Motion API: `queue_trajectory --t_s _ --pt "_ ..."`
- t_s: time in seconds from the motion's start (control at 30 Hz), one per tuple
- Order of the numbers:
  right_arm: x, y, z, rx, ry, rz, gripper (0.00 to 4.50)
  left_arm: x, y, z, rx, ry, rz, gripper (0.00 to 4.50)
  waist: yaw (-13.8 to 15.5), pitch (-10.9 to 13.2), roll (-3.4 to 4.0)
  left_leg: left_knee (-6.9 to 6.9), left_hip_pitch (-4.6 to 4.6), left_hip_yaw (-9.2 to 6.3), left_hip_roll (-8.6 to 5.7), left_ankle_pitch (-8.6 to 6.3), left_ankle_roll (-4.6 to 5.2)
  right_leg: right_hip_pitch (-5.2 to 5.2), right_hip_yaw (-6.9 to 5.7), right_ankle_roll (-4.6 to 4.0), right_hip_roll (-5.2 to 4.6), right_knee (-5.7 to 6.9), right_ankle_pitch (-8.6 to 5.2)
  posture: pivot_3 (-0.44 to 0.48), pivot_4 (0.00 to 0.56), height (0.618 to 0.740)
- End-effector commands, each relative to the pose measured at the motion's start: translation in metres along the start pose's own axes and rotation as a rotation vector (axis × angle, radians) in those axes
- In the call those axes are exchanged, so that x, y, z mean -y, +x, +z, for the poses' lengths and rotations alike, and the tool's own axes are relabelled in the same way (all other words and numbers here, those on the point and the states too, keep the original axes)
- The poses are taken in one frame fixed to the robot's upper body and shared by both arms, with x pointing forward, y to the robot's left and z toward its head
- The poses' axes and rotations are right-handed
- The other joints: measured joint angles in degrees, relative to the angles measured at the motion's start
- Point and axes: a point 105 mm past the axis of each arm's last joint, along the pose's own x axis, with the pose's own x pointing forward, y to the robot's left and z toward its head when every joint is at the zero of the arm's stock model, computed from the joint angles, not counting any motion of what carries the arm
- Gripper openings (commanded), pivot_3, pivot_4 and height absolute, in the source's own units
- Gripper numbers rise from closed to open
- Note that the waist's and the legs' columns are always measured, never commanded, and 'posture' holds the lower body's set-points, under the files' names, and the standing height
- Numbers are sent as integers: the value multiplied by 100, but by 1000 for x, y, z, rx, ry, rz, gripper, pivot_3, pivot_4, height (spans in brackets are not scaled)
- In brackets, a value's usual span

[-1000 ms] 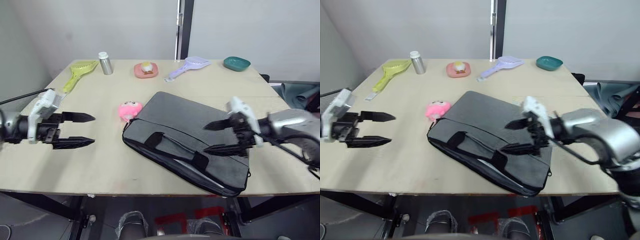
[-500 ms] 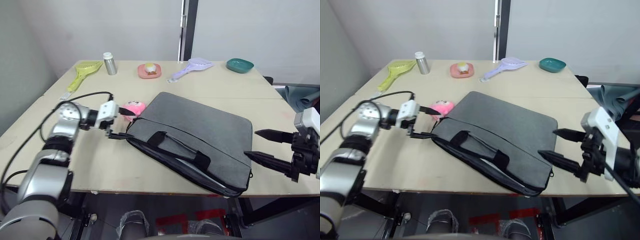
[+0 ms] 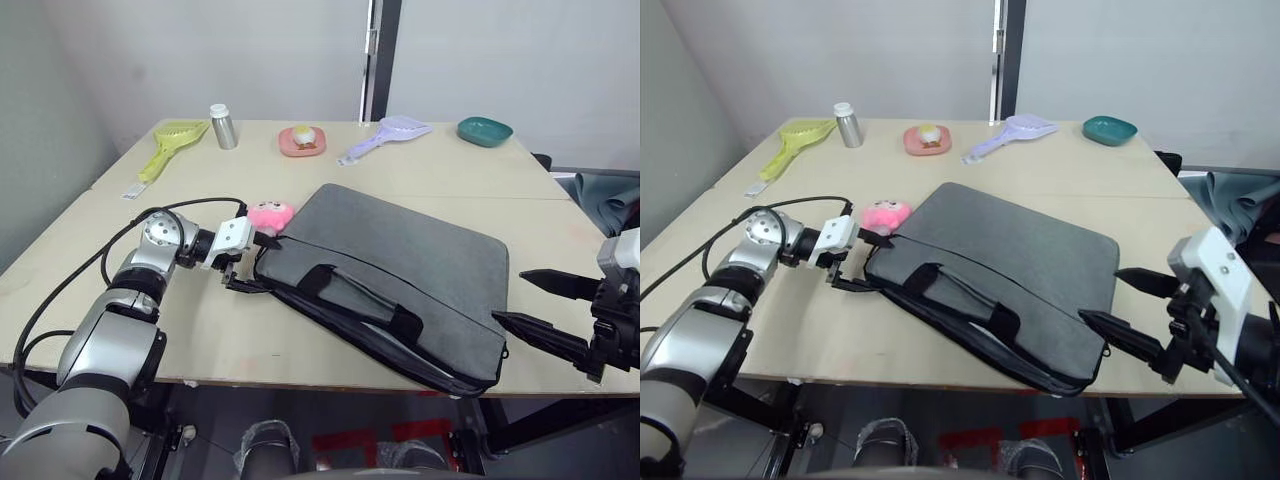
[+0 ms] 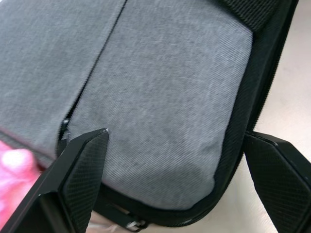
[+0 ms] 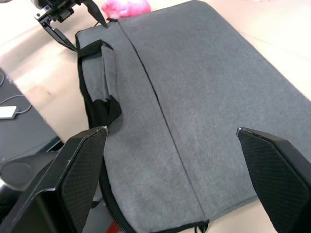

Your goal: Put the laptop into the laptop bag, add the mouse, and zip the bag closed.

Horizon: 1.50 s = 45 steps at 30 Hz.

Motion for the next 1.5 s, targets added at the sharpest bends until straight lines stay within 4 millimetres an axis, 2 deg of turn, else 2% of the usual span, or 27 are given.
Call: queue_trajectory --t_s 0.03,0.1,0.27,0.33,0.43,0.6,0.73,0.93,1.03,1.13,1.27,1.3,1.37,1.5 --pt "0 0 9 32 -30 -1 4494 -1 1 -1 -33 27 -17 4244 -7 0 0 -2 -1 1 0 0 0 0 -1 0 0 -4 0 0 150 740" --pt "0 0 9 33 -31 -3 4500 -2 4 -3 -42 21 -6 3664 -8 0 0 -4 -4 -1 0 0 0 0 -2 0 0 -9 0 0 150 740" --pt "-4 4 -2 -11 -37 -5 4500 -6 9 5 22 -6 3 1889 8 0 0 -11 -5 -2 -3 0 0 4 -3 1 0 -21 0 0 150 740" --pt "-8 6 -13 -53 -43 6 4500 -8 8 8 43 -14 8 1190 27 0 0 -13 -8 -5 -4 0 1 5 -4 1 0 -25 0 0 150 740" --pt "-16 8 -40 -173 -27 32 4500 -4 4 5 27 -17 -5 141 28 0 -1 -13 -8 -9 -4 -1 1 7 -6 1 0 -26 0 0 150 740" --pt "-24 -1 -67 -227 140 80 4500 7 -6 -4 3 6 -4 63 -38 0 -1 -25 -3 -6 -3 -2 -1 7 -4 11 -6 -34 -6 0 150 740" --pt "-16 -7 -84 -160 379 94 4500 11 -11 -5 19 20 20 63 -73 -1 -1 -34 -1 -3 -1 -3 -2 6 -6 12 -8 -40 -7 0 150 740" --pt "13 9 -99 -46 587 52 4500 15 -8 0 44 36 12 63 -114 -2 2 -35 3 -3 -3 -2 -2 6 -8 12 -10 -37 -7 0 150 740" --pt "20 21 -119 -63 690 43 4500 15 -8 5 57 50 16 63 -117 -2 4 -37 0 -4 -2 -2 -2 6 -8 10 -8 -38 -7 0 150 740" --pt "21 29 -137 -118 720 34 4500 15 -9 11 67 61 21 63 -108 -2 6 -40 -9 -4 -7 -3 -3 3 -11 7 -2 -41 -9 0 150 740" --pt "23 38 -133 -93 725 69 4500 16 -7 20 75 71 17 63 -130 -5 1 -38 -6 -5 -3 -4 -4 6 -15 5 0 -42 -9 0 150 740" --pt "23 39 -129 -79 720 83 3981 17 -7 23 78 74 17 0 -132 -5 1 -37 -3 -4 -3 -4 -4 7 -15 4 0 -40 -9 0 150 740" --pt "21 41 -125 -79 700 108 3459 17 -8 29 81 74 18 0 -134 -3 5 -35 2 -3 -3 -4 -4 8 -12 4 -2 -33 -8 0 150 740" --pt "23 46 -116 -79 647 149 2052 22 -11 36 71 49 16 0 -159 -2 6 -35 0 -2 -2 -4 -4 5 -10 4 0 -31 -8 0 150 740"
